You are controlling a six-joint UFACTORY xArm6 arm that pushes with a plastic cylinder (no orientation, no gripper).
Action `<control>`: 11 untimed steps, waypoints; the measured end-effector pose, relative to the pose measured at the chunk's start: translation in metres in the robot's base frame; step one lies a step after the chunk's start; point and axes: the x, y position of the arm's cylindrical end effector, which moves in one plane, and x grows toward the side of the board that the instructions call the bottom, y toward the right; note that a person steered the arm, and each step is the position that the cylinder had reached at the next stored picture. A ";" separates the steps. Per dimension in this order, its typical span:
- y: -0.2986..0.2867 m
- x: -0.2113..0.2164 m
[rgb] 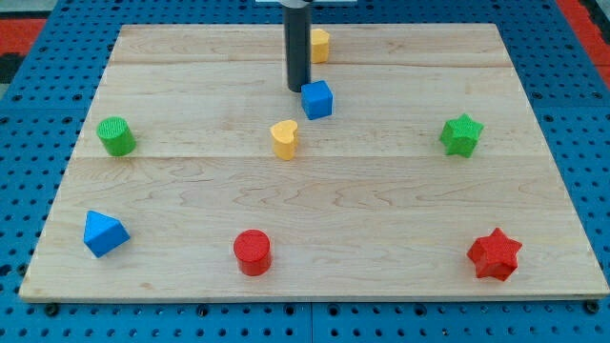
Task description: Slide the hexagon above the yellow heart
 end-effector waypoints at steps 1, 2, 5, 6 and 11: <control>-0.002 -0.001; 0.050 -0.085; -0.045 -0.044; -0.060 -0.029; -0.060 0.014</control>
